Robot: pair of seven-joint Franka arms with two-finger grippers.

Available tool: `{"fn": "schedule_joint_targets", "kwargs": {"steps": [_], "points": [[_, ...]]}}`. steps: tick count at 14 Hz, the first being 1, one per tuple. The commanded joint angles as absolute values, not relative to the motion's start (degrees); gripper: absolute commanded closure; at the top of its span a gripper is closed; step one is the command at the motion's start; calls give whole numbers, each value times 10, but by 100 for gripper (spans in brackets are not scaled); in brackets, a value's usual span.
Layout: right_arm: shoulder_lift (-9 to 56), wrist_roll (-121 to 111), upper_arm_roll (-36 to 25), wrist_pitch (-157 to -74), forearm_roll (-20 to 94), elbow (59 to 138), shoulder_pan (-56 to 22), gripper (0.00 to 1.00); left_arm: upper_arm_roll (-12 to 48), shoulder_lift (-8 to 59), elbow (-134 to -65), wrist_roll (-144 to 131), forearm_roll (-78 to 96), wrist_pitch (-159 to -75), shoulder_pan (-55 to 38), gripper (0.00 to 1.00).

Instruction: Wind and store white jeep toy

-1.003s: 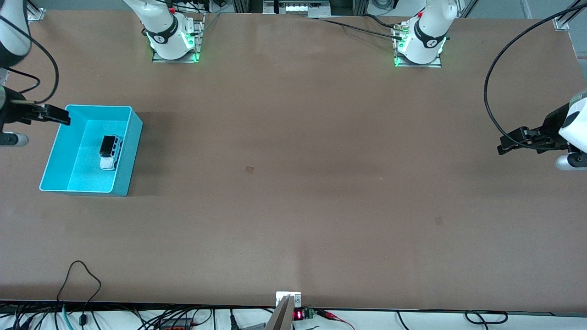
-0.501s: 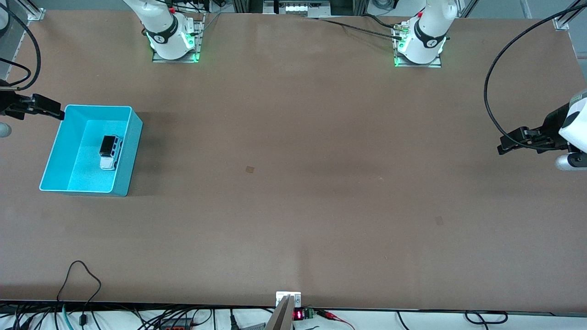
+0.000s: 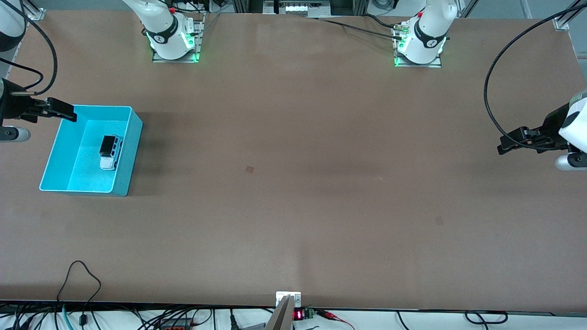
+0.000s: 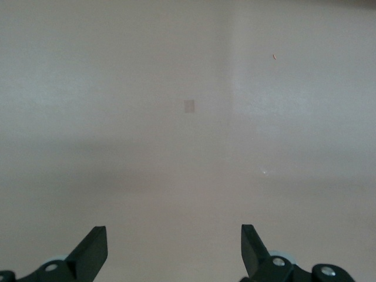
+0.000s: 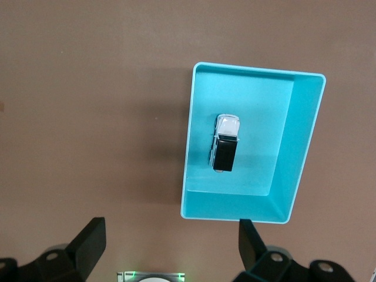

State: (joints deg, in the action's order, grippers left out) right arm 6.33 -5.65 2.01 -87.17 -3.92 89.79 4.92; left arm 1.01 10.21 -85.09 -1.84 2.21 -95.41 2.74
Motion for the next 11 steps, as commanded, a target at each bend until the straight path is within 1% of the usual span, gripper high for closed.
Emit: {"fn": "schedule_joint_targets", "kwargs": {"steps": [1, 6, 11], "points": [[68, -55, -18, -871, -25, 887, 18, 0, 11, 102, -844, -16, 25, -946, 29, 0], [47, -55, -19, -874, -21, 917, 12, 0, 11, 102, -844, -16, 24, -944, 29, 0], [43, -56, -20, -872, -21, 919, 13, 0, 11, 101, -843, -16, 23, -944, 30, 0]]}}
